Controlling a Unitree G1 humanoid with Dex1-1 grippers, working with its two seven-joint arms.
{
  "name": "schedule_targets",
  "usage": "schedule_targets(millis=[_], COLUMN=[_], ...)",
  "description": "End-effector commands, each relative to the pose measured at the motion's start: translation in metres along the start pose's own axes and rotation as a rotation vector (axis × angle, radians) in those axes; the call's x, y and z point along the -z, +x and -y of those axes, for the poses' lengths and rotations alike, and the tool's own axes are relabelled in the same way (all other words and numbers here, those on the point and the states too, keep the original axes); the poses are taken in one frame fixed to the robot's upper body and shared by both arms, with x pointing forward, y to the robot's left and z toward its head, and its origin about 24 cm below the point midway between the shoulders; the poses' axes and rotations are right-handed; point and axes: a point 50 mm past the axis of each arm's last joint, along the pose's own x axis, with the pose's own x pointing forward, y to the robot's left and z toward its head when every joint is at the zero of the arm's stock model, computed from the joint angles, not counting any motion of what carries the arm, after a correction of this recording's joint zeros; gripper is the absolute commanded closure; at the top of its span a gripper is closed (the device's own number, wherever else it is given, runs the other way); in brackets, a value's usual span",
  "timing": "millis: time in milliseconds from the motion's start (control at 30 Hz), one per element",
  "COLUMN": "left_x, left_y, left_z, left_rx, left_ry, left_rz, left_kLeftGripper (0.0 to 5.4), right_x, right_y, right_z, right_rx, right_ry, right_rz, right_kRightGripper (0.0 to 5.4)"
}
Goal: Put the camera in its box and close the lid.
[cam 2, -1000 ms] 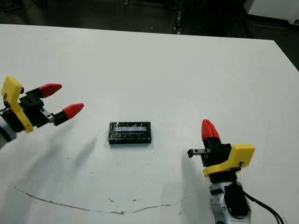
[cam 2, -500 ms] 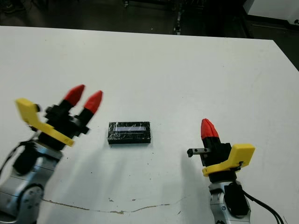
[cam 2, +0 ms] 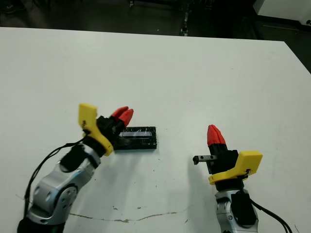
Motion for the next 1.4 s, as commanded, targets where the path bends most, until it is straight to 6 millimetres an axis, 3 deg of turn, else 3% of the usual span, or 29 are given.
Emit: schedule_targets(millis=[33,467,600,667,867,1033,1200,1400], left_x=[0.013,0.053,0.055,0.048,-0.003,-0.037,-0.052,-0.048], left_y=[0.005,-0.004,-0.009,-0.011,-0.027,-0.045,-0.06,-0.076], left_z=[0.002,0.006,0.006,0.006,0.0,-0.014,-0.034,-0.059], left_rx=[-0.006,-0.021,-0.023,-0.005,0.015,-0.034,-0.126,-0.274], left_ry=[-0.042,-0.07,-0.071,-0.06,0.053,0.181,0.264,0.253], left_rz=[-0.095,-0.317,-0.312,-0.233,0.121,0.373,0.528,0.547], left_kLeftGripper=[5.39,5.39,5.39,5.39,5.39,5.39,5.39,5.39], right_x=[0.002,0.004,0.004,0.004,0.004,0.004,0.003,0.001], right_y=[-0.003,-0.004,-0.004,-0.005,-0.004,-0.003,-0.001,0.002], right_z=[0.002,0.003,0.003,0.002,0.003,0.002,0.002,0.002], right_rx=[0.006,0.016,0.017,0.024,0.026,0.023,0.022,0.009], right_ry=[-0.01,-0.002,-0.009,-0.011,-0.004,-0.001,0.007,0.004], right_rz=[-0.009,-0.012,-0.009,-0.01,-0.009,-0.011,-0.006,0.01], right_kRightGripper=[5.4,5.4,5.4,5.4,5.4,5.4,5.4,5.4])
